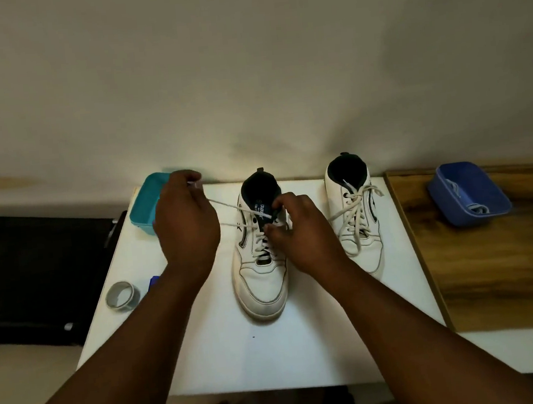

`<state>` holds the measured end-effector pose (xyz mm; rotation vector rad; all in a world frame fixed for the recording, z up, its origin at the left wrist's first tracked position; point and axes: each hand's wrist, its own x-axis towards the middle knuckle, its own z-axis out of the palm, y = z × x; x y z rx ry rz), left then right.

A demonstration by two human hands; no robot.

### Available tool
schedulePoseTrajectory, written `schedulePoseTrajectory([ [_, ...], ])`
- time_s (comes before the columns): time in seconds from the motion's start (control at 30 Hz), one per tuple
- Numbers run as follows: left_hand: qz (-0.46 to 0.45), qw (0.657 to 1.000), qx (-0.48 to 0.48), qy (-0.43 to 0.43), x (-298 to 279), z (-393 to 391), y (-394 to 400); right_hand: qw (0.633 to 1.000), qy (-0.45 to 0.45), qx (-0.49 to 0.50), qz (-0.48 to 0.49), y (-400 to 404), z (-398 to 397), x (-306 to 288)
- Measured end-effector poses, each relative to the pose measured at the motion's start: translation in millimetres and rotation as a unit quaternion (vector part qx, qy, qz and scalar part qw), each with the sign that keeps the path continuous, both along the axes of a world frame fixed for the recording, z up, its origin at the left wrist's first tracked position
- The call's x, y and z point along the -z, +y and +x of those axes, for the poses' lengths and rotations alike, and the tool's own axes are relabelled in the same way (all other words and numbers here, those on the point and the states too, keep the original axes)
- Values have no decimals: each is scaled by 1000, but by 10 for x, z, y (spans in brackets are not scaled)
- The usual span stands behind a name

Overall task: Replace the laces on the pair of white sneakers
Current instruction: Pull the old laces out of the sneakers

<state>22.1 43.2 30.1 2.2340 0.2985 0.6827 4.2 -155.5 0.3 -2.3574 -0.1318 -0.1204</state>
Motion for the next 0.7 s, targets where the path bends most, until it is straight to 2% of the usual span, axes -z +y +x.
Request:
schedulePoseTrajectory([
  [0.07,147,987,14,67,26,-2,26,1000,1,-3,-2,7,-16,1],
  [0.1,199,976,59,73,49,-15,-21,1000,0,-8,-5,11,-20,1],
  [0.2,290,933,197,78,134,-56,-298,1000,4,-21,2,22,-6,-10],
  [0.23,299,925,211,104,165,-57,-367,1000,3,-24,10,18,4,-4],
  [0.33,246,932,207,168,180,24,-378,999,5,-27,28,5,21,6],
  [0.4,200,946,209,146,129,58,-370,999,3,-23,28,2,42,12],
  [0.43,149,961,197,121,74,73,-360,999,2,-19,26,8,53,15],
  [0.5,60,986,138,75,-67,120,-300,1000,2,-9,26,37,66,12],
  [0.57,114,986,109,57,-111,161,-193,1000,1,-6,25,64,71,21],
  [0.6,153,977,132,68,-91,170,-143,1000,4,-8,25,71,67,25],
  [0.7,211,933,234,175,109,126,-157,999,9,-19,27,80,45,26],
])
